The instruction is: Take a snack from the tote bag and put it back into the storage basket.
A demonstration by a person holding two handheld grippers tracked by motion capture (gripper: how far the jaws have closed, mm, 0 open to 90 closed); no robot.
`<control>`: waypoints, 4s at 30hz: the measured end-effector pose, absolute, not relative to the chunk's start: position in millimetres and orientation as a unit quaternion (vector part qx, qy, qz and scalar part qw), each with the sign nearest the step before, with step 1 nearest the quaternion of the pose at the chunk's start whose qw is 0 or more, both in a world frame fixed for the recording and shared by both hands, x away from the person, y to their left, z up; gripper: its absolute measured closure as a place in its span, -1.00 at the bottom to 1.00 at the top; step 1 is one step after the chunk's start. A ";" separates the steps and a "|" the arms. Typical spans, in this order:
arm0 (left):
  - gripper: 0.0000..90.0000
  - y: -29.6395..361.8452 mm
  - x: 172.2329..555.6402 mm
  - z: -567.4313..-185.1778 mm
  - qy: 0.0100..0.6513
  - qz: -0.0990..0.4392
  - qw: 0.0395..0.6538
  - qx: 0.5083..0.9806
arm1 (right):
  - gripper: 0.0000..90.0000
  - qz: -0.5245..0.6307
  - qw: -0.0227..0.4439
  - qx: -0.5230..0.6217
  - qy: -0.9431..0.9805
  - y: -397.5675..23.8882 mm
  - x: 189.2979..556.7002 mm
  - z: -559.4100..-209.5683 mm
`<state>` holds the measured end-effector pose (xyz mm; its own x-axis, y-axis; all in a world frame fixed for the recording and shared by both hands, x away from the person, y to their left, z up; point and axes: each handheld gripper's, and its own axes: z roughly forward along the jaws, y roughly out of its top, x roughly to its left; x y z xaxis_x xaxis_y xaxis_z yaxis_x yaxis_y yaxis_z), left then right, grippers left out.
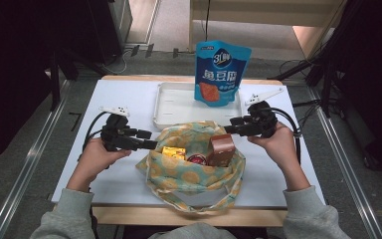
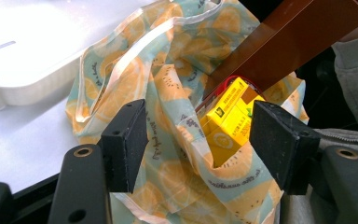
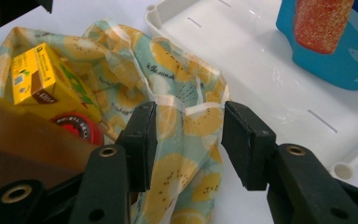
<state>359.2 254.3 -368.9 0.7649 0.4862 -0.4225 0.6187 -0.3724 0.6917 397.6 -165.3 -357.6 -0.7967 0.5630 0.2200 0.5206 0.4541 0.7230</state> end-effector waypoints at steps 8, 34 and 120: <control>-0.17 254.2 359.3 -368.4 0.333 -0.073 0.450 0.825 | 0.25 0.406 0.021 0.305 0.861 -170.9 387.6 -349.5; -0.17 254.6 358.1 -366.9 0.335 -0.072 0.453 0.823 | 0.05 0.399 -0.008 0.231 0.887 -187.8 356.2 -316.1; -0.17 252.2 360.1 -368.8 0.329 -0.072 0.449 0.827 | -0.08 0.351 -0.019 0.127 0.927 -120.1 350.6 -332.7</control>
